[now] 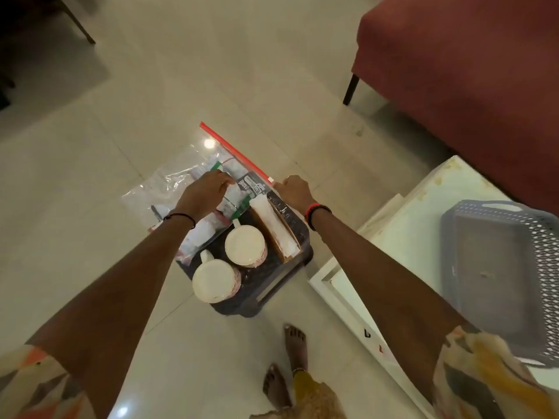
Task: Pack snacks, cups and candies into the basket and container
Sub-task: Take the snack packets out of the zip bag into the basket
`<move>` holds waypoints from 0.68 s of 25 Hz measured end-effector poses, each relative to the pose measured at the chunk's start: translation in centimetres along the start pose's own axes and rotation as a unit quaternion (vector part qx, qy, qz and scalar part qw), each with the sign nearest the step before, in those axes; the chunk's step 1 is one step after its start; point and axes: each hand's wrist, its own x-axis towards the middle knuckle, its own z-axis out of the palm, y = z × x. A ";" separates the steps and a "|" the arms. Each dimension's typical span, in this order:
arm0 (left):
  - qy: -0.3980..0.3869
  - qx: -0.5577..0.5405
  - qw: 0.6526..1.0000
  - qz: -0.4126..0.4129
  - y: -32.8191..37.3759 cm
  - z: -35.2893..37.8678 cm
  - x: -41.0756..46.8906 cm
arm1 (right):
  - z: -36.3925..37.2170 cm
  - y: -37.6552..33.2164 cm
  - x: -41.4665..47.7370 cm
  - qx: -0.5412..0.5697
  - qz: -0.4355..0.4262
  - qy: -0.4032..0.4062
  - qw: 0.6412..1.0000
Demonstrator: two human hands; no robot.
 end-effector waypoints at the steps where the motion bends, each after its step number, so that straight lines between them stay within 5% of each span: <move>1: -0.001 0.008 1.000 0.003 -0.4 0.7 0.7 | 0.7 0.3 0.9 0.019 0.005 -0.024 1.000; 8: -0.010 0.027 0.999 0.037 -1.3 2.2 3.2 | 2.5 0.7 3.8 0.192 0.073 0.001 0.979; 17: 0.044 0.006 0.999 0.002 -0.4 0.1 1.9 | 0.8 -5.0 3.2 0.323 0.058 -0.084 0.941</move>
